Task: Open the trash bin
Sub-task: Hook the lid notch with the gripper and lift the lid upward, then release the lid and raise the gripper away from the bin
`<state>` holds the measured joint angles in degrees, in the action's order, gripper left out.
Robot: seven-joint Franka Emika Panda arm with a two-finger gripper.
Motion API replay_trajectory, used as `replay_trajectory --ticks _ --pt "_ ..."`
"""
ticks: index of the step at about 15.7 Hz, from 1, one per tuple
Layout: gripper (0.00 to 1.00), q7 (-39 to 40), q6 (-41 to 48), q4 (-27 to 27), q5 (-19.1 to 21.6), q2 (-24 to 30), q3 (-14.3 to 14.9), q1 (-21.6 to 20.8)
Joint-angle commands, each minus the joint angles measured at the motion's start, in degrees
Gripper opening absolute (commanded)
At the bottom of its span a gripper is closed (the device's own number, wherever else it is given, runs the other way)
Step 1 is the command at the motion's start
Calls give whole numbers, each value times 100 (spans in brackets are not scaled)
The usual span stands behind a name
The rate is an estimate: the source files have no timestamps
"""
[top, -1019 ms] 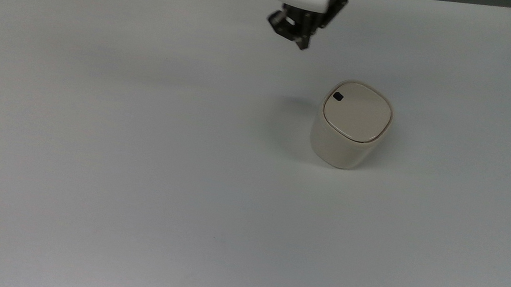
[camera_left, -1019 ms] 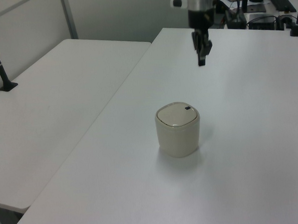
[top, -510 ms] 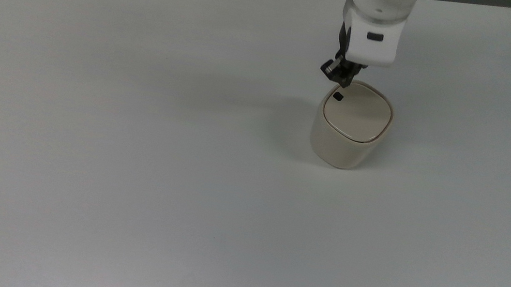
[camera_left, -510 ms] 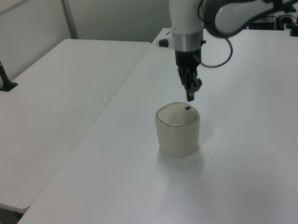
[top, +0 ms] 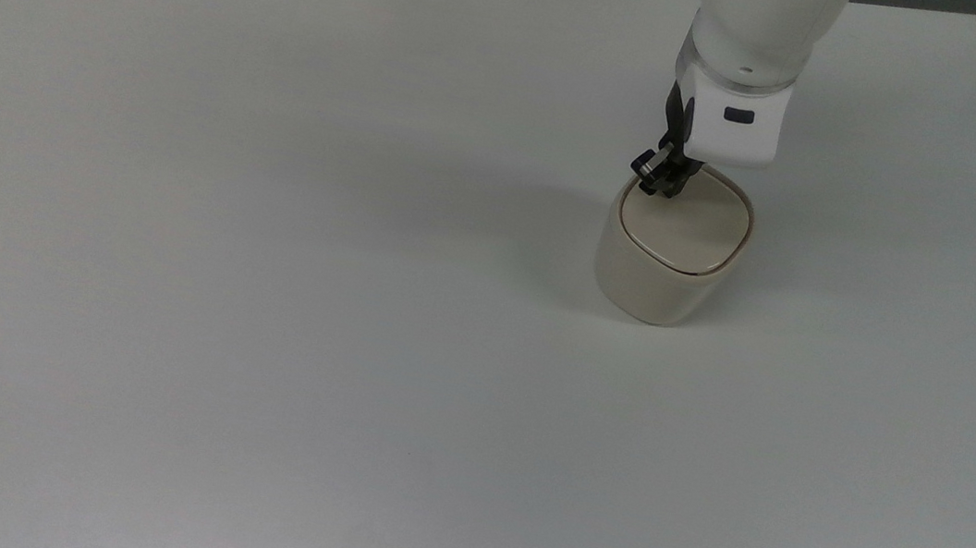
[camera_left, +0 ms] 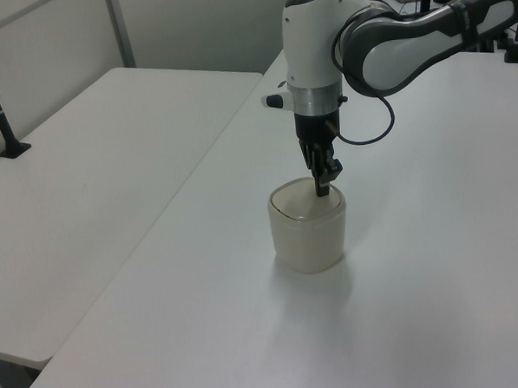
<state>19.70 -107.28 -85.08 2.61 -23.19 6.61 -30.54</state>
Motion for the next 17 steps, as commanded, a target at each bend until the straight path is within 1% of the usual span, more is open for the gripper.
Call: replay_trajectory --ticks 1,2,4,7,8,9,10,11,12,14,15,16,17 --pt "0 130 6 53 29 -90 174 -146" --pt "0 130 40 53 29 -29 174 -120" --pt "0 130 93 53 29 357 139 3" --pt "0 130 715 44 29 876 69 381" --pt "3 130 865 18 29 1025 69 573" --pt "8 130 989 9 29 1174 51 766" --pt "23 87 1112 -17 38 1315 42 934" --pt "45 -88 1278 -26 38 1464 25 1135" --pt "59 -385 1402 -70 29 1588 -27 1329" --pt "76 -1192 1526 -114 21 1808 -150 1724" --pt "90 -1606 1613 -149 -58 1861 -221 1874" --pt "100 -1940 1710 -167 -267 1914 -291 1998" --pt "100 -2161 1780 -202 -496 1949 -361 2068"
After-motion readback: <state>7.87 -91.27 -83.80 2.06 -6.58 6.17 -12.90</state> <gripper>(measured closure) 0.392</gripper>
